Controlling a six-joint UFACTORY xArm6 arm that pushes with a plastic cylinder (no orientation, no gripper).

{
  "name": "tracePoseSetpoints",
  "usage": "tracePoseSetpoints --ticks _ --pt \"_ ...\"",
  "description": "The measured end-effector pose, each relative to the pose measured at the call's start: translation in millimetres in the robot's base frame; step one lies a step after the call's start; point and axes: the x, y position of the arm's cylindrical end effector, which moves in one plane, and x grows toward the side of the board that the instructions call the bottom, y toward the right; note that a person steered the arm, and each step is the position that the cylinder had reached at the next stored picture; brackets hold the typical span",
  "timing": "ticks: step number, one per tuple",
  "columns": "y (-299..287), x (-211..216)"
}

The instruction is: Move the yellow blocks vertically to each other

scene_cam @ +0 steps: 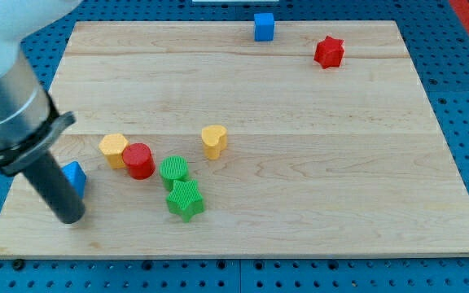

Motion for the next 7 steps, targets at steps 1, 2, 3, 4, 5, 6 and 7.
tracePoseSetpoints --ticks 1,2,3,4,5,6,7 --pt "6 -15" --pt "27 -35" --pt "29 -60" --pt "33 -84" --pt "47 -105" --pt "54 -134" --pt "72 -157"
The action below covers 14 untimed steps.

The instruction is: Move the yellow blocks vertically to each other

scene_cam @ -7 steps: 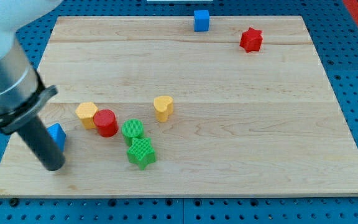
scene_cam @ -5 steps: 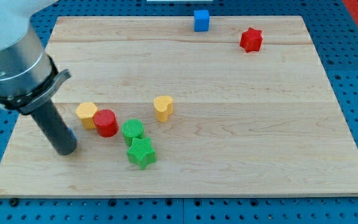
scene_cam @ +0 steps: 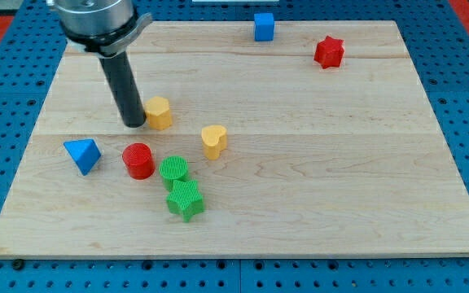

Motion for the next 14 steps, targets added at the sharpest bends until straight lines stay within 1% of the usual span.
tracePoseSetpoints --ticks 2,4,5,6,7,8,9,11,12,13,14 --pt "27 -20" --pt "85 -24" --pt "104 -25" --pt "115 -26" --pt "101 -25" --pt "96 -6" --pt "90 41" --pt "91 63" --pt "120 58" --pt "182 49" --pt "219 13"
